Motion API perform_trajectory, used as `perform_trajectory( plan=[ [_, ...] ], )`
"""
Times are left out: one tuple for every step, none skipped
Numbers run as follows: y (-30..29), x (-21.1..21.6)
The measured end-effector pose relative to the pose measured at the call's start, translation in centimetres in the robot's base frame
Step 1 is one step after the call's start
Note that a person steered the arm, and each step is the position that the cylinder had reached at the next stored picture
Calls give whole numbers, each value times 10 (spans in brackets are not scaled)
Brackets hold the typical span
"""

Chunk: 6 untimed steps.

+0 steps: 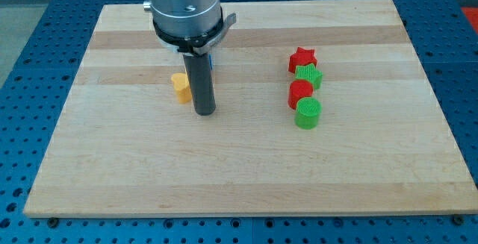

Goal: Move the yellow heart bottom left to the yellow hexagon

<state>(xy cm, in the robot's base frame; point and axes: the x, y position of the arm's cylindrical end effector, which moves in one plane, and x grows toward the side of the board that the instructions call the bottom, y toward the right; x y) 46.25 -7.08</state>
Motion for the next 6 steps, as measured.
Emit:
perform_trajectory(
  plan=[
    [2,0],
    [2,0],
    [0,0],
    [-3,0],
    [-11,0],
    [-27,0]
  ],
)
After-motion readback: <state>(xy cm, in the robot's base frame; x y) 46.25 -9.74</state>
